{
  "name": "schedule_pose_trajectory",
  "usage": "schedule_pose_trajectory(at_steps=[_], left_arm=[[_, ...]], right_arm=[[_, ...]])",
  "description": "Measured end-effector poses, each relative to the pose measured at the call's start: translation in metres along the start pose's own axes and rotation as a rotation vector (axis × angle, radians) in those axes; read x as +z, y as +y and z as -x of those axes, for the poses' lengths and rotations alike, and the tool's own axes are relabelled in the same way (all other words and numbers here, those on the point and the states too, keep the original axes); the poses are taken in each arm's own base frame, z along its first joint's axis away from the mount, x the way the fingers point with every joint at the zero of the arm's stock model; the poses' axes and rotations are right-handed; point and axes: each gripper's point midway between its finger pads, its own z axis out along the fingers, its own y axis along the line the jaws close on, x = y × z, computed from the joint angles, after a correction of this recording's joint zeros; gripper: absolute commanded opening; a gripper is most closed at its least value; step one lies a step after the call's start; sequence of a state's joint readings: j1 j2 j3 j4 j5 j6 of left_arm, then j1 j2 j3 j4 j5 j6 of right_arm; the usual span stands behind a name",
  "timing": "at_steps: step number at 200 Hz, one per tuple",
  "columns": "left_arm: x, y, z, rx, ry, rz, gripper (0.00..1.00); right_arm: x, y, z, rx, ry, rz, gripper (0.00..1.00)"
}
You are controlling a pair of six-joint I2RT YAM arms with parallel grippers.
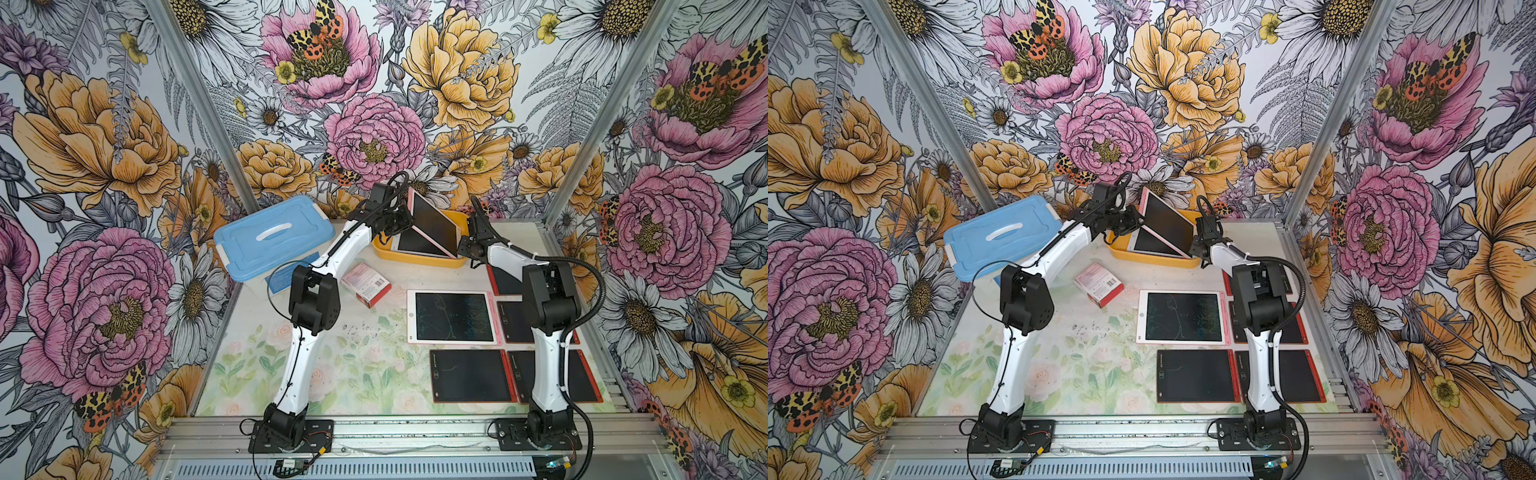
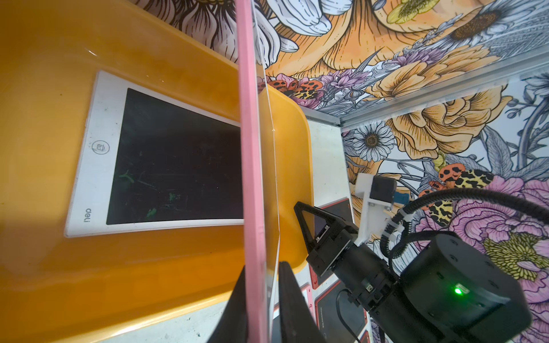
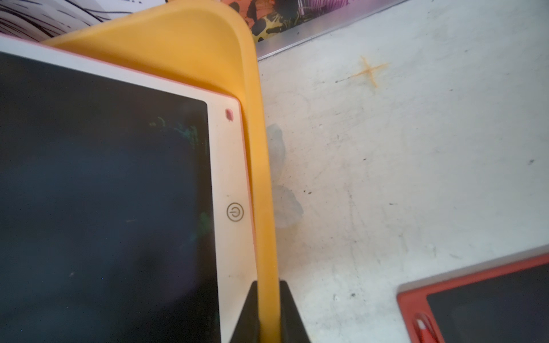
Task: Take out the writing tablet from the storage box
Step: Pick up the writing tablet from the storage box.
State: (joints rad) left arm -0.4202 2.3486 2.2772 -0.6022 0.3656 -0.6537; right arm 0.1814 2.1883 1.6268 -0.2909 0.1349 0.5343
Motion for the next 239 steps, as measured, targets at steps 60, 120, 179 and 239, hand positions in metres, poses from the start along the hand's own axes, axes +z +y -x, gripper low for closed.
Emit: schedule_pose_trajectory(at_steps=[60, 120, 179, 239], left_arm=[[-0.003, 0.000, 0.005, -0.012, -0.012, -0.003, 0.00], [-0.015, -0.005, 0.008, -0.014, -0.021, -0.008, 0.00], [-0.067, 0.005, 0.017, -0.149, -0.075, -0.069, 0.00], [-0.134, -0.001, 0.023, -0.154, -0.169, -0.119, 0.00]], right_arm=[[0.000, -0.002, 0.001, 0.004, -0.003, -0.002, 0.05], [0.000, -0.003, 0.002, 0.005, -0.003, -0.002, 0.05], [0.001, -0.009, 0.004, 0.014, -0.006, -0.009, 0.12], [0.001, -0.015, 0.009, 0.041, -0.008, -0.011, 0.44]])
